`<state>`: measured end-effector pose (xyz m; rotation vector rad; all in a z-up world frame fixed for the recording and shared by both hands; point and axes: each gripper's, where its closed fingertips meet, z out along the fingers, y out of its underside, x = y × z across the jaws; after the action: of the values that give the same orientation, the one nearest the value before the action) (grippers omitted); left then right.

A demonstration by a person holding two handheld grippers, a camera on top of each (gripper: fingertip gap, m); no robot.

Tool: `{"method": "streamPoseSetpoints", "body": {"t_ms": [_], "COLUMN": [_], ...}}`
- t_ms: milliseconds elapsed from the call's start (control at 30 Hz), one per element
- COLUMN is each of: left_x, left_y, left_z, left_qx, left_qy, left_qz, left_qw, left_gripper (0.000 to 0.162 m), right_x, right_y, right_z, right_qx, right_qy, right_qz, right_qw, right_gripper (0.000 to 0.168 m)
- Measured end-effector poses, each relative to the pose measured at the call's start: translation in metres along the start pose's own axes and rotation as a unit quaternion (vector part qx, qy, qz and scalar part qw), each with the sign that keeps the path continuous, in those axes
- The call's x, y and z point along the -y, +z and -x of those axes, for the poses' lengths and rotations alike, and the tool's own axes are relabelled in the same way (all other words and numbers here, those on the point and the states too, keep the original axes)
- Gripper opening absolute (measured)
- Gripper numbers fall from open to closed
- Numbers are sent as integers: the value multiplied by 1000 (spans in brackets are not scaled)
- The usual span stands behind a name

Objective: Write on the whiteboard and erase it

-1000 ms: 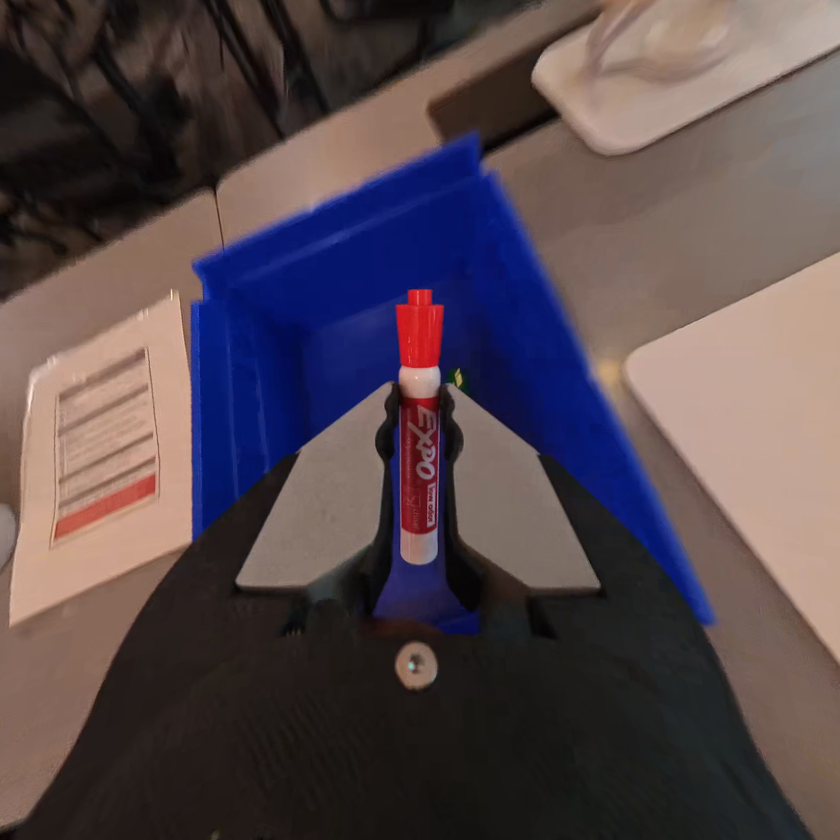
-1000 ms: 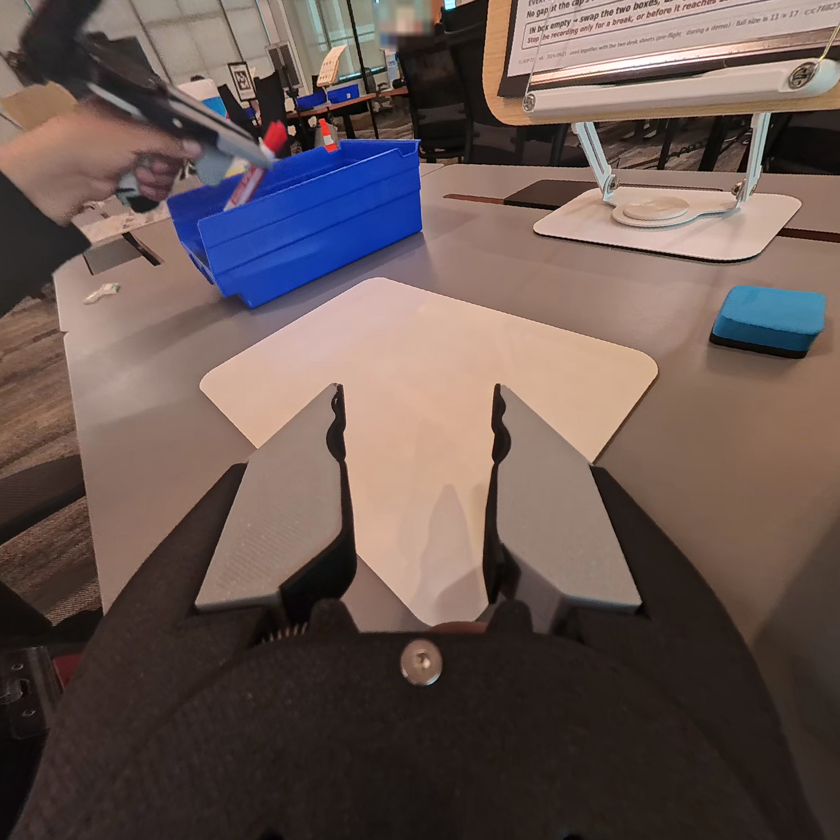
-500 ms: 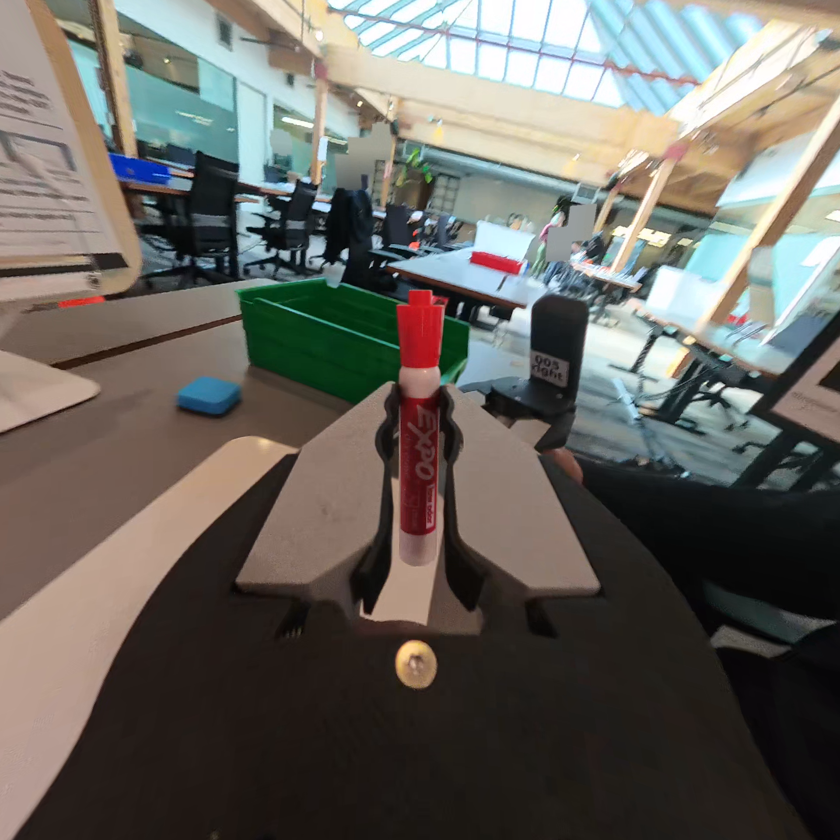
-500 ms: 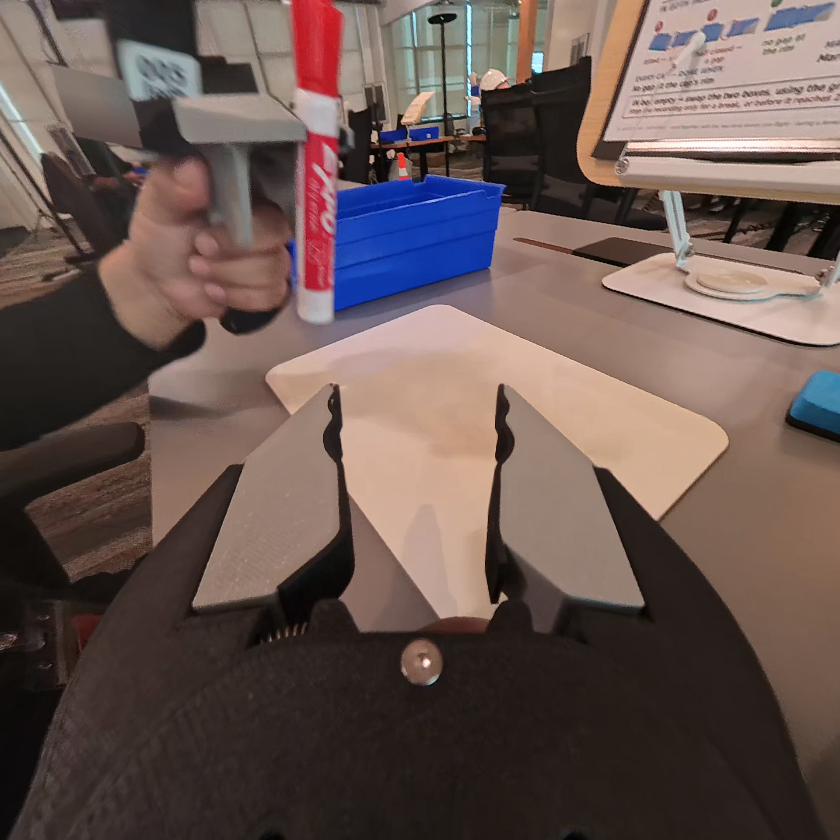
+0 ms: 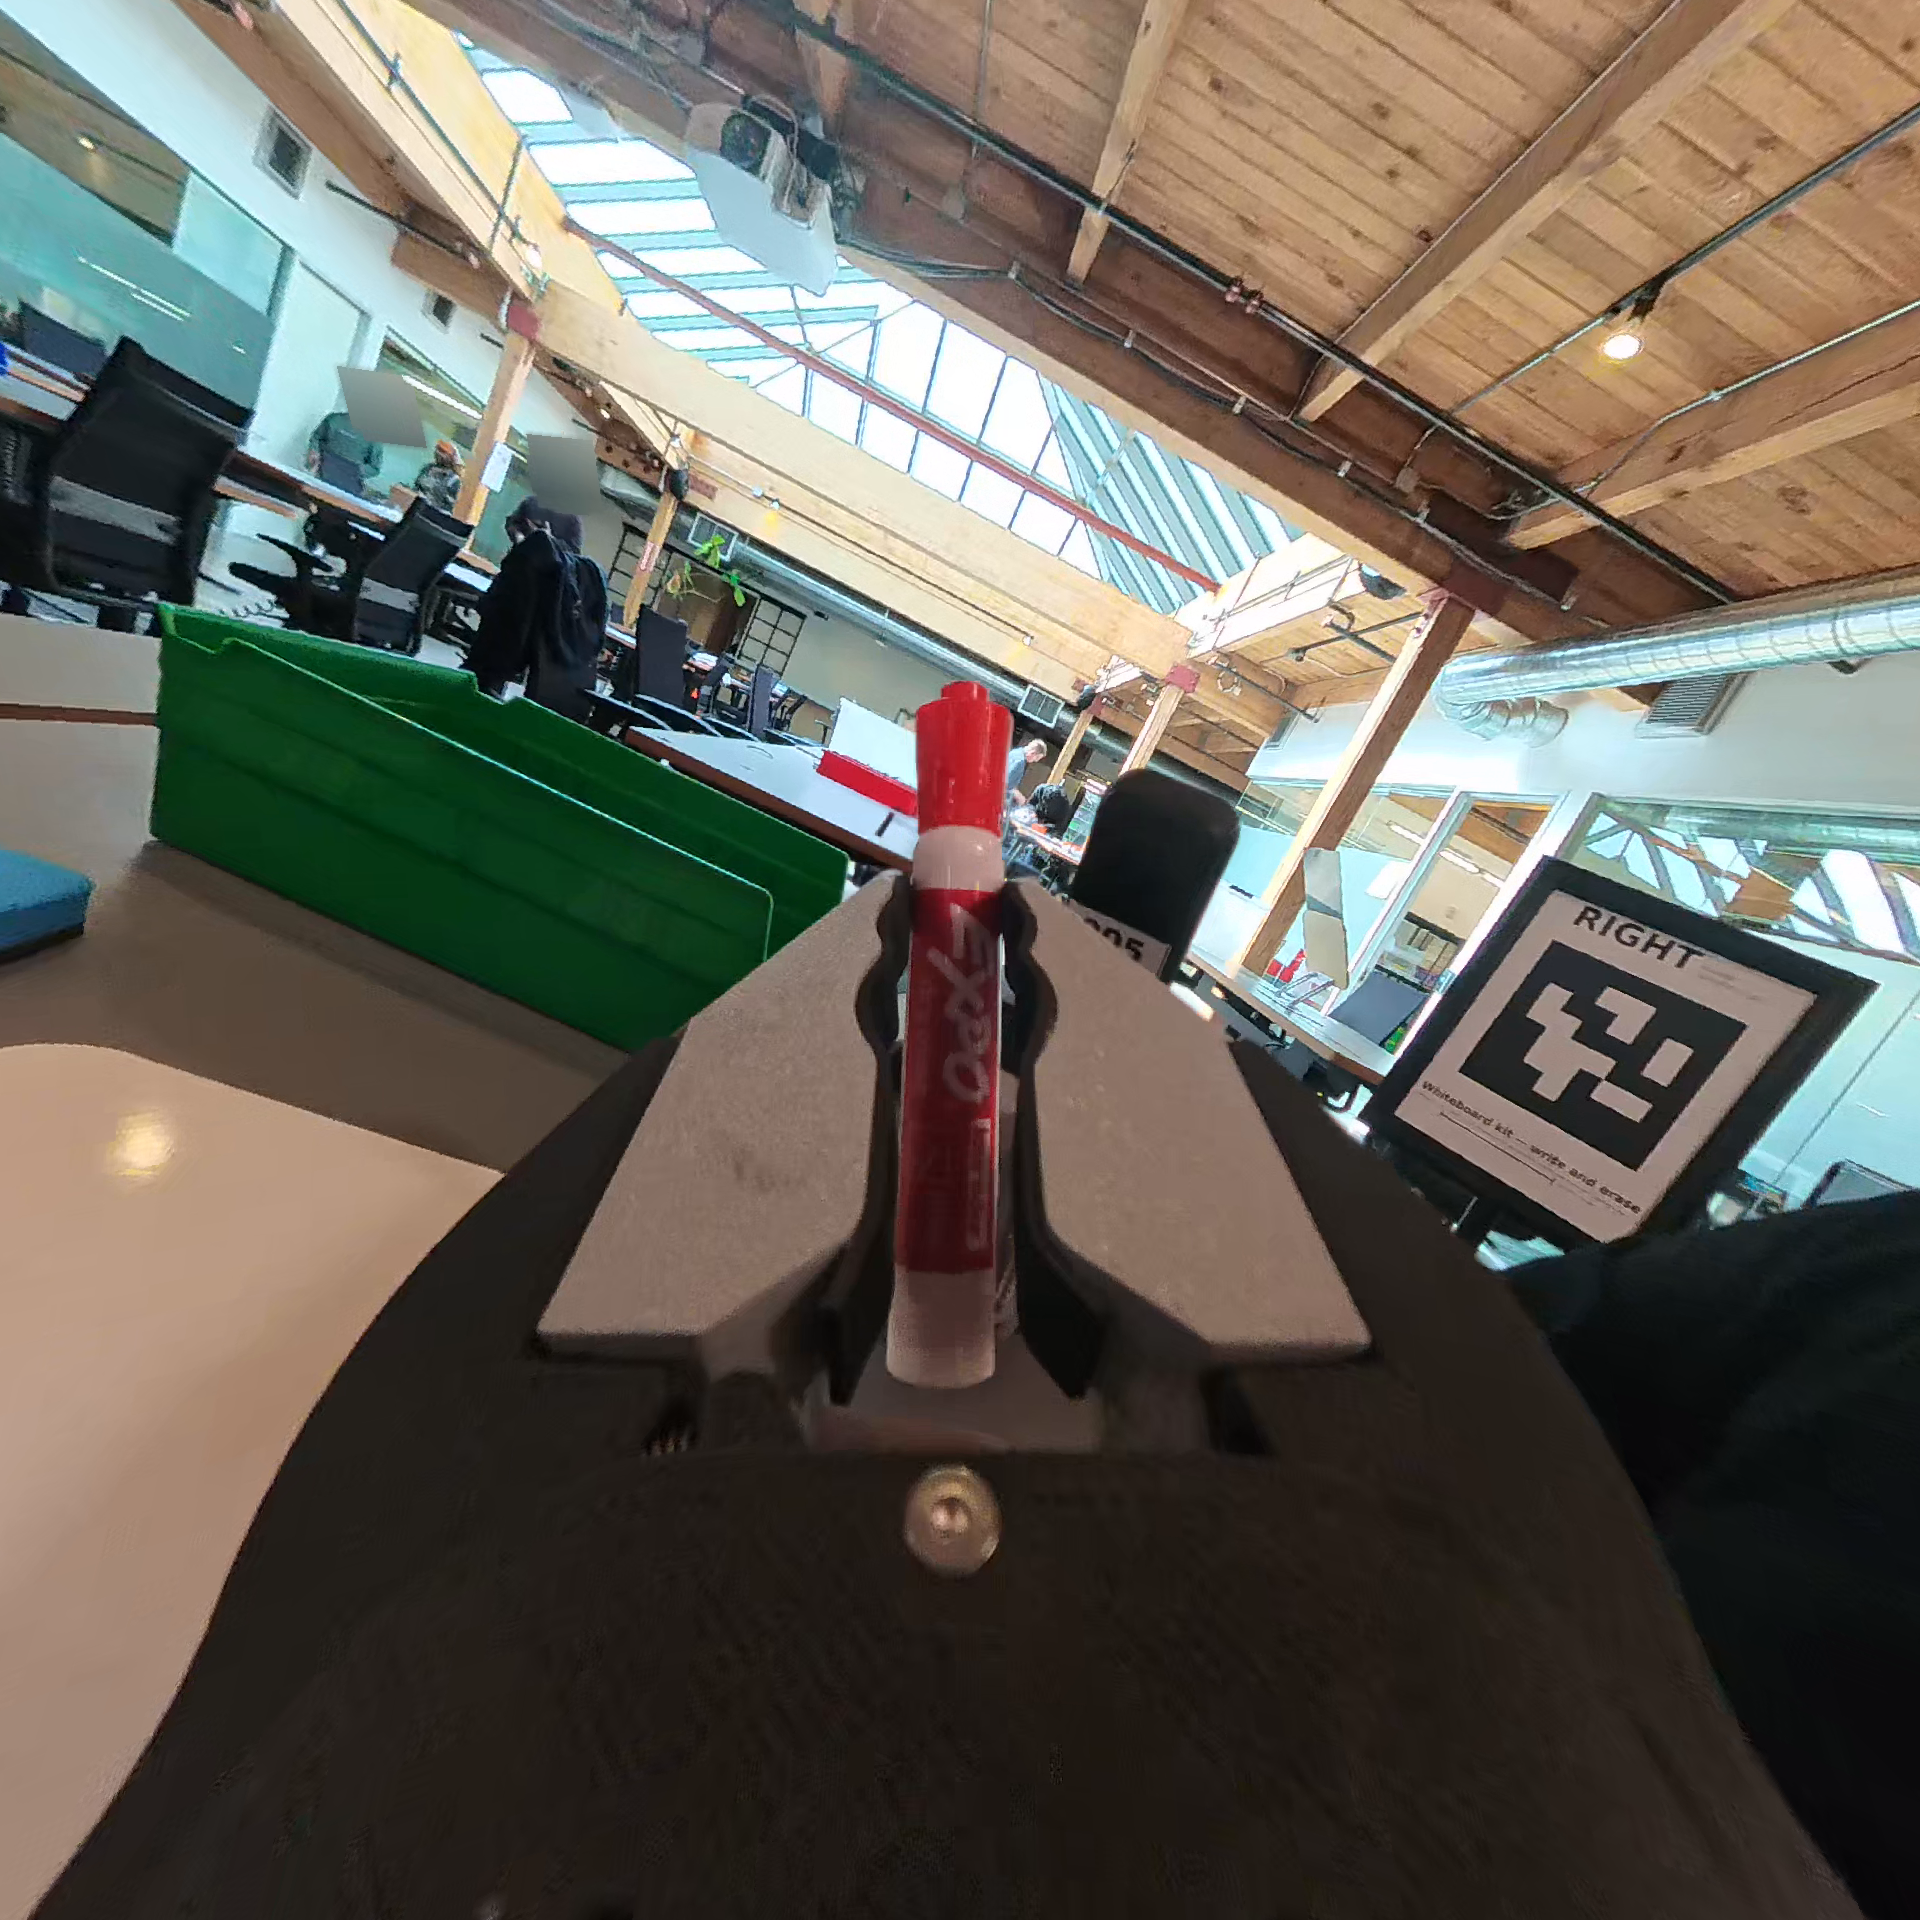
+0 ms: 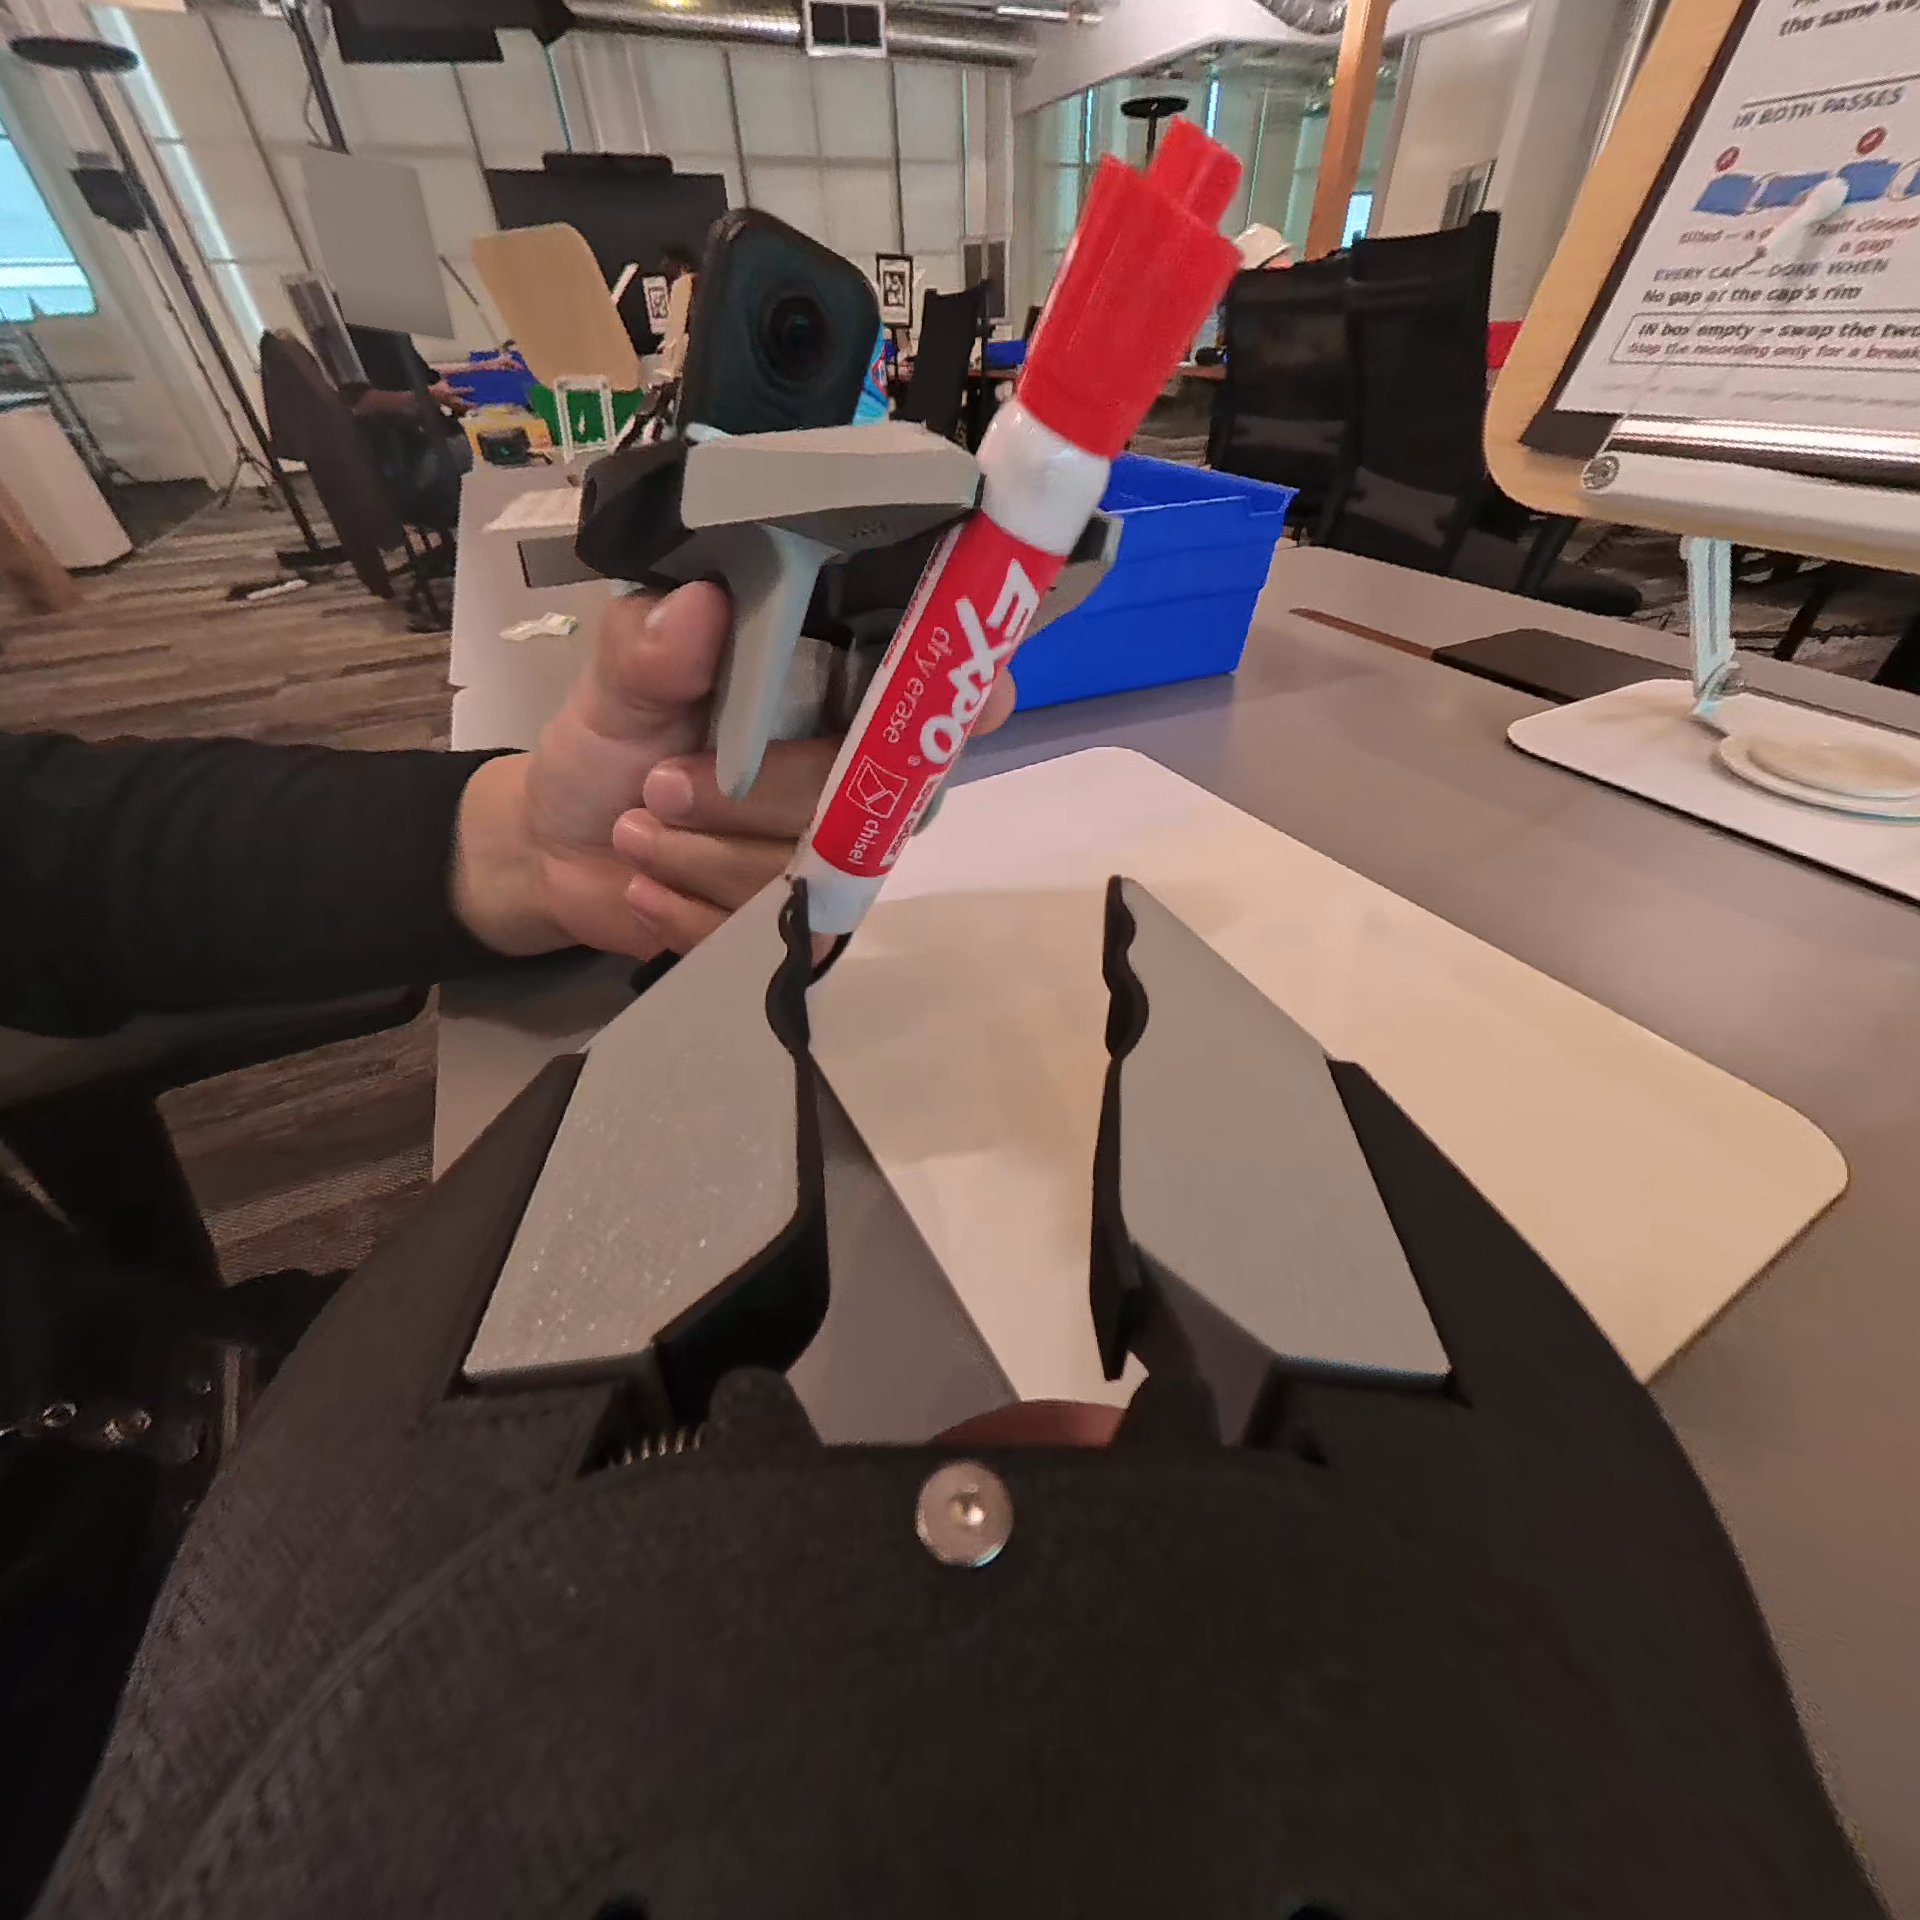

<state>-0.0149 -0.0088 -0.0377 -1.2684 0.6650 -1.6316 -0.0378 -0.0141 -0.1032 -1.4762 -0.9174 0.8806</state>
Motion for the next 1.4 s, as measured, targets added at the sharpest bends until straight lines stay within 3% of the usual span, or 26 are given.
{"method": "streamPoseSetpoints", "body": {"t_ms": [100, 233, 267, 333, 767, 967, 1233, 1400], "left_x": [-7, -14, -16, -17, -12, -14, -15, -22], "left_y": [2, 2, 2, 3, -8, -10, -15, -20], "left_z": [2, -9, -11, -7, 25, 38, 53, 66], "left_qx": [14, -2, -4, 9, 66, 95, 135, 160], "left_qy": [19, 40, 47, 59, 30, 21, 19, -2], "left_qz": [19, 27, 32, 33, 20, 32, 42, 62], "left_qw": [1000, 999, 998, 998, 997, 995, 990, 985], "left_gripper": [15, 15, 16, 16, 17, 38, 43, 38], "right_x": [4, 1, 2, 1, -7, -11, -31, -31], "right_y": [1, 4, 4, 3, -7, -17, -58, -94], "right_z": [7, 14, 14, 16, -18, -39, -87, -111], "right_qx": [6, 23, 20, 22, -55, -100, -263, -357], "right_qy": [-14, -17, -20, -36, 2, 64, 97, 49], "right_qz": [-12, -5, -4, 1, 27, 28, 134, 179], "right_qw": [1000, 1000, 1000, 999, 998, 993, 951, 915], "right_gripper": [50, 60, 54, 24, 16, 15, 16, 16]}}
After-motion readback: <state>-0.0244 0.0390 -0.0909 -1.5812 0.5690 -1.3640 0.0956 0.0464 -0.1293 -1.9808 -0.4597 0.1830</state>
